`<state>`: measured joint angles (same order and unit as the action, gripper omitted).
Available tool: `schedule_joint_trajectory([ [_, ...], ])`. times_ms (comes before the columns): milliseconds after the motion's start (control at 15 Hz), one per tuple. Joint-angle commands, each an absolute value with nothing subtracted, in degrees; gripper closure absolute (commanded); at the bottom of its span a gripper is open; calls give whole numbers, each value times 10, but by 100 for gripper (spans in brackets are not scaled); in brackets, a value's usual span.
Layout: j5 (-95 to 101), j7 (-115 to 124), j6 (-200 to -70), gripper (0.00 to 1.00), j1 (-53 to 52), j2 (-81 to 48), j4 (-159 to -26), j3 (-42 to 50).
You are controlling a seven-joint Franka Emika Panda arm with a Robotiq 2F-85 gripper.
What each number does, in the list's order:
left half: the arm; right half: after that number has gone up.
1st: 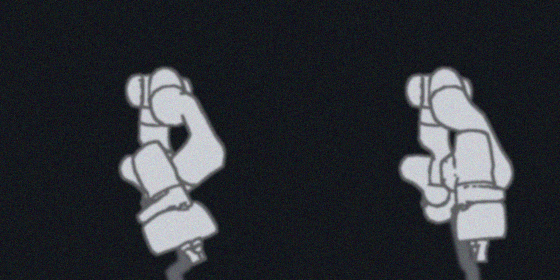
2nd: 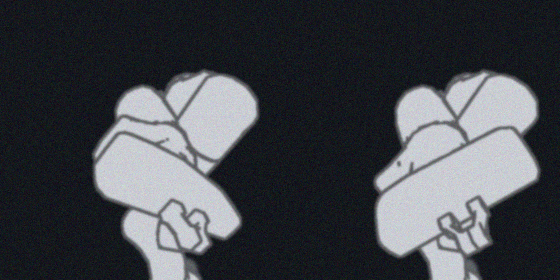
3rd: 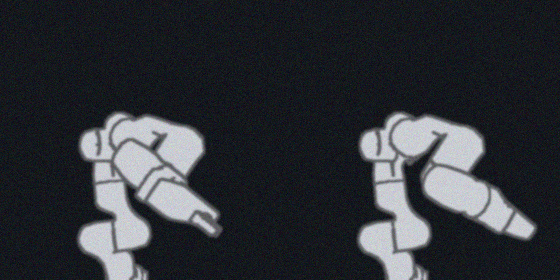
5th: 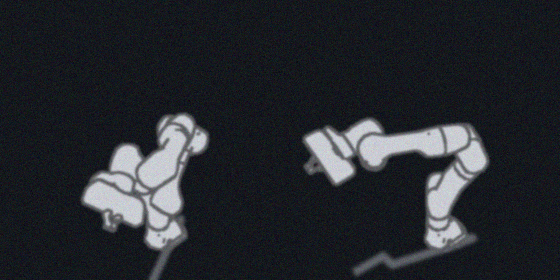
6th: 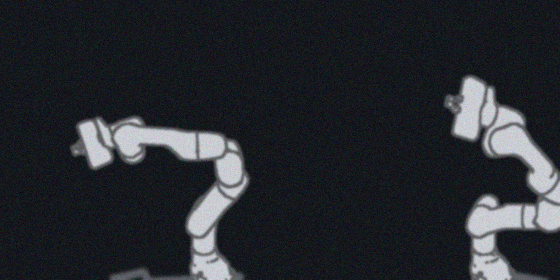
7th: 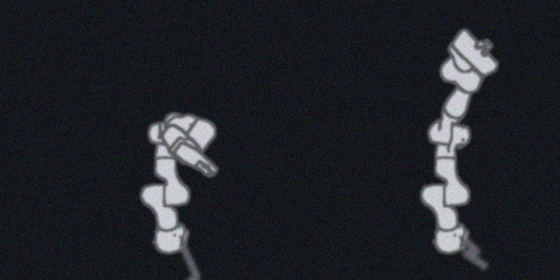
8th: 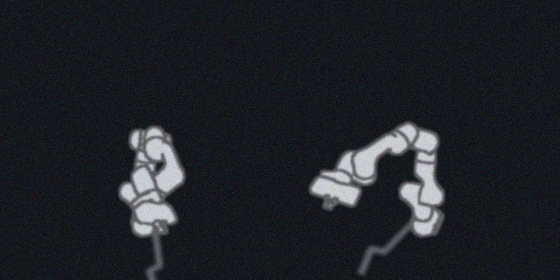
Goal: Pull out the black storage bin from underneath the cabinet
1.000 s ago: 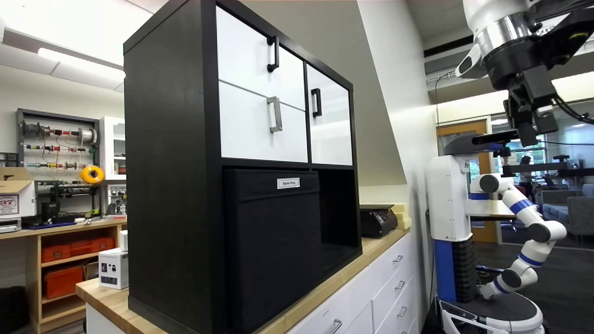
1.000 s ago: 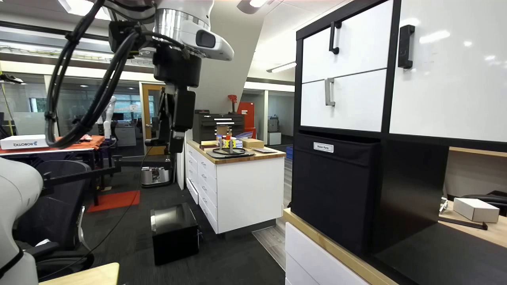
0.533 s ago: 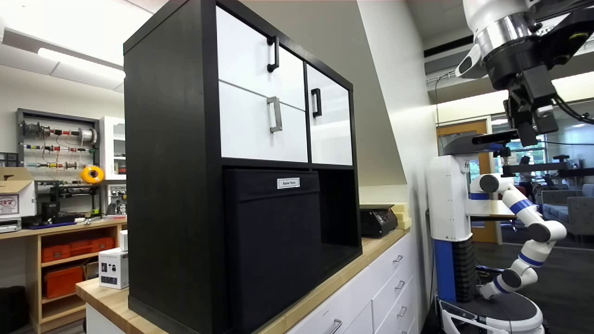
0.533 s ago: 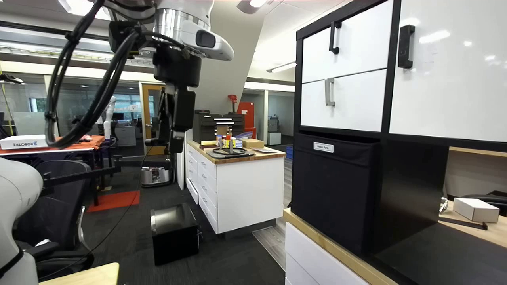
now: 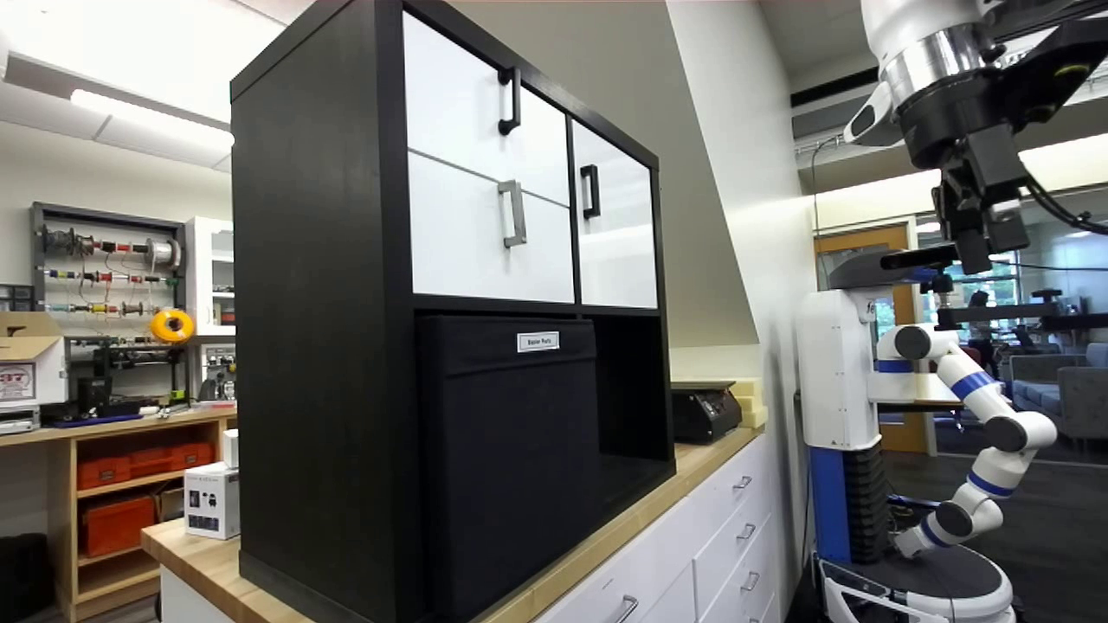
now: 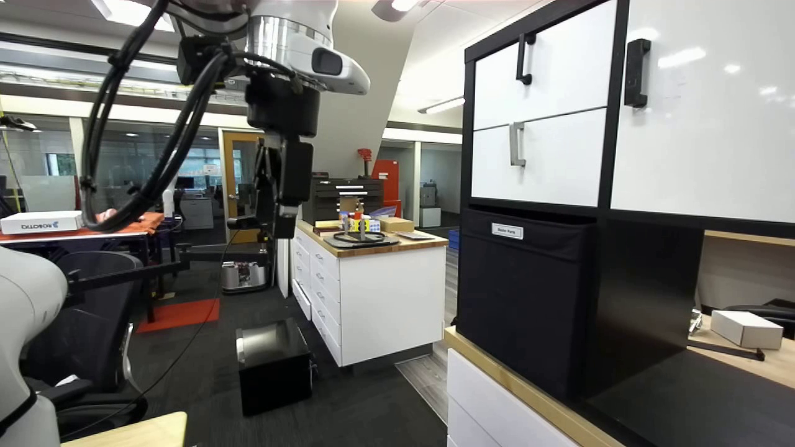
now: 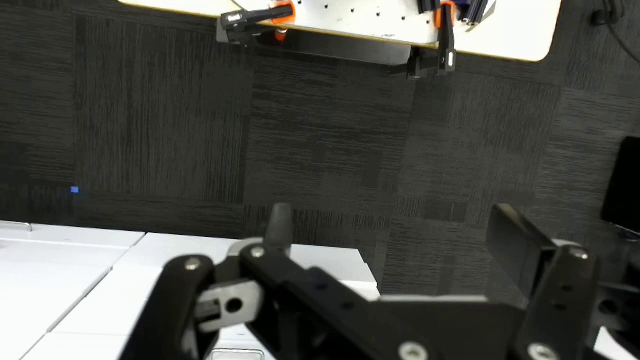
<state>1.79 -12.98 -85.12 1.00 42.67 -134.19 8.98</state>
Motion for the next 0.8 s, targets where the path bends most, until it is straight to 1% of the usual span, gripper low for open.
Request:
schedule_joint_trajectory([
  [0,9,-120,-903,0,4,392,-1329,75],
  [467,-13,-120,-1038,0,-16,286,-1292,39],
  [733,-18,-124,-1093,0,-21,214,-1251,27],
])
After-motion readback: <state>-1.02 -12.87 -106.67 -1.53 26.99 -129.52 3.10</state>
